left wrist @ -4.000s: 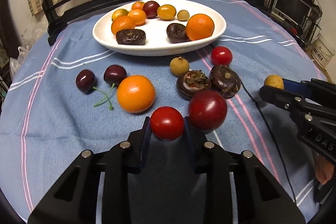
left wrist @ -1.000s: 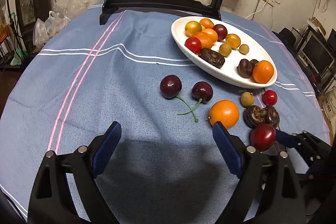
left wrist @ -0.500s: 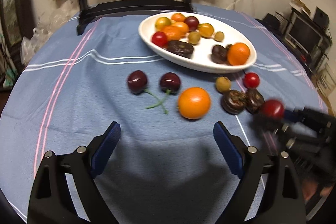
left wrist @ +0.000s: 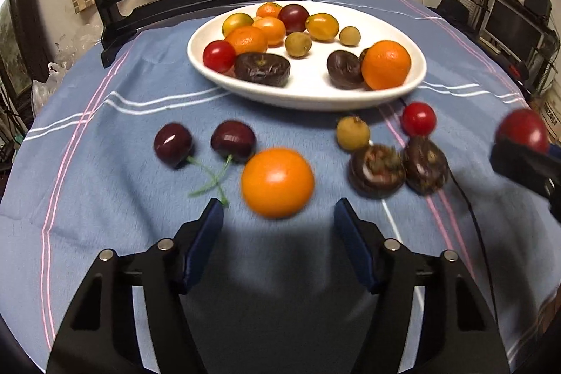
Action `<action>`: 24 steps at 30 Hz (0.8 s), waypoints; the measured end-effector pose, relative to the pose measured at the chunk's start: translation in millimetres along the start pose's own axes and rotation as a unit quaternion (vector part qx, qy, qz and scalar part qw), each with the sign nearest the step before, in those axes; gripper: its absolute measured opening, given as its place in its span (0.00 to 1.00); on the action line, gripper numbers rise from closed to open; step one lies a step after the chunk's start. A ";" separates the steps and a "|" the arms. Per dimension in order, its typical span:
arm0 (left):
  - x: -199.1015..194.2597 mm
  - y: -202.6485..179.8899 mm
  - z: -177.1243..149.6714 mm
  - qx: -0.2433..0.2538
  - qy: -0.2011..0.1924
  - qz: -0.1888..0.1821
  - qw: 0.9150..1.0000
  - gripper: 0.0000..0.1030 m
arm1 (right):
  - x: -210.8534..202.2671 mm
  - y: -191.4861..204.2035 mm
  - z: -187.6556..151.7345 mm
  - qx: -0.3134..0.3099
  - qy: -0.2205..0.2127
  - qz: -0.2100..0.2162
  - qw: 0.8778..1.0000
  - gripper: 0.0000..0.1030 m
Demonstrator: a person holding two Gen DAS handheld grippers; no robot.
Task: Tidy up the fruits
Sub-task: 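Grasp a dark red plum with the right tool while the left tool grasps a tangerine, then carry both fruits over the white plate and open both tools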
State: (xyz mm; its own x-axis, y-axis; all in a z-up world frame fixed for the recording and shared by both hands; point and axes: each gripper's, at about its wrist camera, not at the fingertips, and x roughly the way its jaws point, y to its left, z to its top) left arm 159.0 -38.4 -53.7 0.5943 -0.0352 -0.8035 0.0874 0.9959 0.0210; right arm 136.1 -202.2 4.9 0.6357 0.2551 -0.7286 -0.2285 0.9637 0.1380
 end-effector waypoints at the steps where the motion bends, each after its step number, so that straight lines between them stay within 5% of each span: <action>1: 1.8 -0.3 2.9 -0.001 -0.001 0.001 1.000 0.60 | 0.5 0.2 -1.0 0.001 0.001 0.000 1.000 0.37; 5: 6.5 -0.7 11.6 -0.007 -0.006 0.003 1.000 0.39 | 5.9 -0.5 -0.8 0.003 0.012 -0.001 1.000 0.37; 16: -26.8 5.7 2.7 -0.008 -0.009 -0.029 1.000 0.39 | 11.7 0.8 -3.0 0.001 0.013 -0.005 1.000 0.37; 24: -53.9 9.0 31.0 0.006 -0.037 -0.043 0.998 0.39 | 9.9 9.3 1.4 0.003 0.002 0.009 1.000 0.37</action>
State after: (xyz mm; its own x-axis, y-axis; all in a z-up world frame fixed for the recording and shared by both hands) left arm 152.6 -30.1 8.2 0.6409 -0.1272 -0.7570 0.1495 0.9880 -0.0395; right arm 141.3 -190.6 -0.1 0.6283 0.2723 -0.7287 -0.2357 0.9593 0.1552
